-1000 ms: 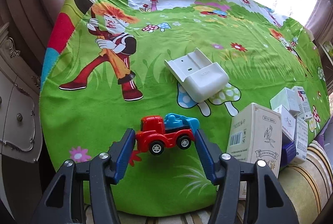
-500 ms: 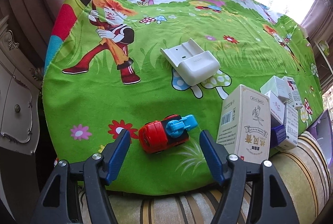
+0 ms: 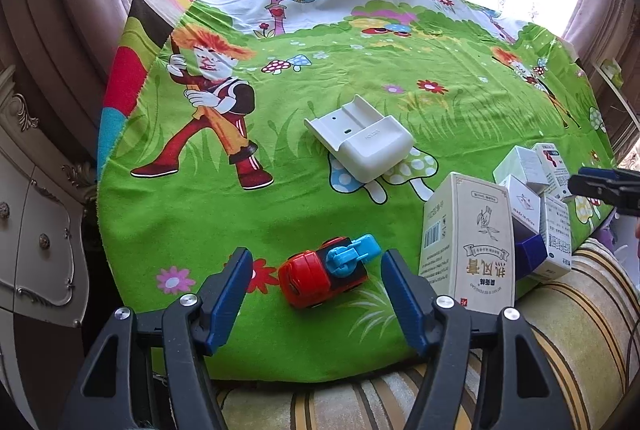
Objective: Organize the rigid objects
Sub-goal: 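Grasp the red toy truck with the left tool while the right grasps the white medicine box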
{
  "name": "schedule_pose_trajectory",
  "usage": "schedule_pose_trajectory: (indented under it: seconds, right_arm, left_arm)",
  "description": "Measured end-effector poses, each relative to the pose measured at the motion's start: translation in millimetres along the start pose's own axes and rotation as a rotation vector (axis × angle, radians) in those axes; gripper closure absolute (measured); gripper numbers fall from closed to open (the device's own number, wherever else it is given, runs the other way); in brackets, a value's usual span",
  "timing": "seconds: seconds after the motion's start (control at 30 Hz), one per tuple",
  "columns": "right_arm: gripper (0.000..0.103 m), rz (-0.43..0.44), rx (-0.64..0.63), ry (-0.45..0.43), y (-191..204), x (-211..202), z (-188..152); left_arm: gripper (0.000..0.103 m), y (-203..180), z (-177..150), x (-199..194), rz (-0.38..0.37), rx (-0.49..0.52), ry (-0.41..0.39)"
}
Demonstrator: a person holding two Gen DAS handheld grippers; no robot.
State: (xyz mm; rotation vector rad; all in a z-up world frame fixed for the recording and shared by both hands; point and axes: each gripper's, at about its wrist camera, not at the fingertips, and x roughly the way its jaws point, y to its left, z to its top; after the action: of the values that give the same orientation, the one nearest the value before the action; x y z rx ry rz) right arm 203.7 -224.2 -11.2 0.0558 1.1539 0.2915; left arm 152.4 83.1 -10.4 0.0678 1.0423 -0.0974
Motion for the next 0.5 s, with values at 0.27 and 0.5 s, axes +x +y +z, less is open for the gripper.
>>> schedule_pose_trajectory:
  seconds: [0.27, 0.5]
  right_arm:
    - [0.035, -0.075, 0.006, 0.021, 0.6, 30.0, 11.1]
    - [0.059, -0.078, -0.014, 0.008, 1.1, 32.4, 8.8]
  left_arm:
    - [0.046, -16.6, -4.5, -5.4, 0.006, 0.251, -0.022]
    - [0.057, -29.9, 3.1, 0.3, -0.009, 0.470, -0.005]
